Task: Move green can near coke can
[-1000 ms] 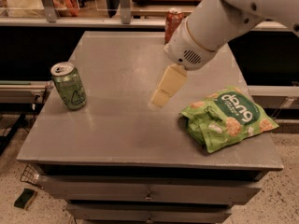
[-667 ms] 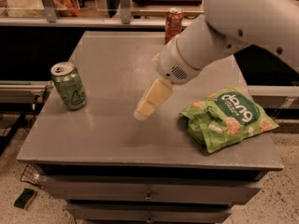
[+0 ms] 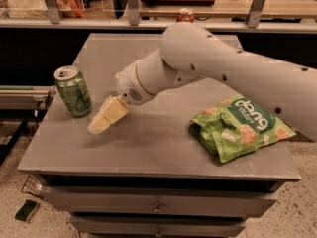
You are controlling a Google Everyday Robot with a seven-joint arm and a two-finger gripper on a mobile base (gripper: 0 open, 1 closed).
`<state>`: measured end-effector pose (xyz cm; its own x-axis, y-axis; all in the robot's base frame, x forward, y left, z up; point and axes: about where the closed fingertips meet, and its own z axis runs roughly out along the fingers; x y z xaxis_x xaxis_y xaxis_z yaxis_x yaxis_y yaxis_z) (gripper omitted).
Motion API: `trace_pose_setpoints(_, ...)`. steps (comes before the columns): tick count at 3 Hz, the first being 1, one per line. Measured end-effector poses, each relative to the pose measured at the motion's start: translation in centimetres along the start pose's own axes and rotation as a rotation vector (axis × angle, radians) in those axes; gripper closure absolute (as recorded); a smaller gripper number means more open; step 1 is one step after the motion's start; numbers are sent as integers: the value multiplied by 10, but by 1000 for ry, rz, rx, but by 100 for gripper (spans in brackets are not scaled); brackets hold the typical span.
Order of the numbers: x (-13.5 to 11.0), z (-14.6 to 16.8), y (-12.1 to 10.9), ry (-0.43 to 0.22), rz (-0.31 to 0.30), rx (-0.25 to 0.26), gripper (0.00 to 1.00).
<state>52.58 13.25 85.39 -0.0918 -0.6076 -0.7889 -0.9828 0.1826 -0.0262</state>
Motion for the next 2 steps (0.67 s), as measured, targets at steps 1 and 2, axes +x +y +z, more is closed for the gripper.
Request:
trace_pose_setpoints(1, -30, 32, -7, -98, 31, -27, 0)
trace_pose_setpoints(2, -47, 46, -9, -198, 66, -61, 0)
